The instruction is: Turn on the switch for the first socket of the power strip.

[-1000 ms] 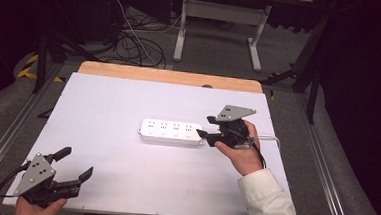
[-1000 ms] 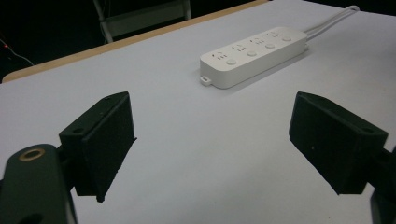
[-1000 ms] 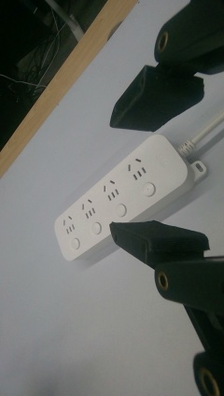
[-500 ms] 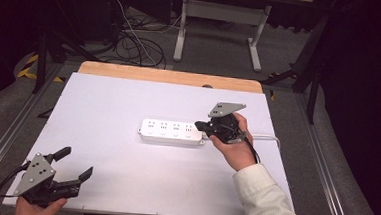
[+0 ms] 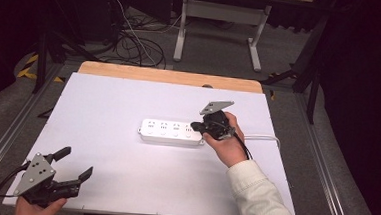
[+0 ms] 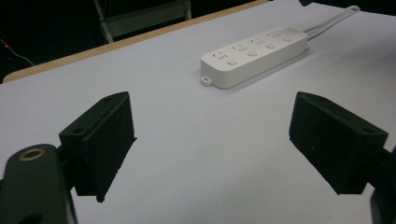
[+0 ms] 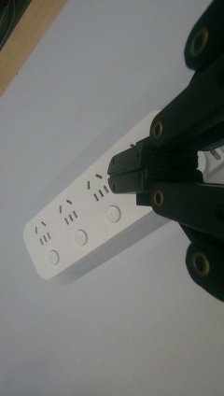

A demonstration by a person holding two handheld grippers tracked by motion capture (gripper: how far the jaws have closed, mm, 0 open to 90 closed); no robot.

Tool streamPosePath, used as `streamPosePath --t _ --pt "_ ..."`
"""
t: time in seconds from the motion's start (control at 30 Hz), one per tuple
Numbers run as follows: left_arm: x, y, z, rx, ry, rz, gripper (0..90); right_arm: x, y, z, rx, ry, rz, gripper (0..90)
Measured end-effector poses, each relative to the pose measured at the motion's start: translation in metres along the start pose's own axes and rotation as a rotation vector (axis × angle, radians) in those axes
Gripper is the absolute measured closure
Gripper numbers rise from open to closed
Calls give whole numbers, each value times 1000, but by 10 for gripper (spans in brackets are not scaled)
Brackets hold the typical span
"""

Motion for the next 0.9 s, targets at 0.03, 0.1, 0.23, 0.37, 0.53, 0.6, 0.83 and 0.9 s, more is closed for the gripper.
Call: streamPosePath --t 0.03,0.1,0.23,0.37,0.53,0.6,0.83,0.9 --pt "0 0 0 0 0 0 147 0 0 0 0 0 0 900" --pt "0 0 0 1 0 0 148 2 -1 4 -1 12 -3 900" --pt "0 0 0 1 1 -1 148 5 -1 11 -4 33 2 900" --pt "0 0 0 1 1 0 148 7 0 18 -12 51 4 900" --pt "0 0 0 2 1 0 148 10 0 23 -10 69 6 900" --pt "0 0 0 2 1 0 148 11 1 25 -12 76 5 900" --pt "0 0 0 1 2 1 148 14 4 30 -24 100 -1 900" --pt "0 0 0 2 1 1 148 14 3 31 -23 103 -6 900"
Point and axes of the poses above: each handheld gripper's, and its own axes: z roughly forward along the jaws, x roughly out of its underside, y roughly to its left, the point moved 9 cm from there along z, roughly forward along the jaws, and after that the axes turned 2 degrees about x, right-handed, at the moved point
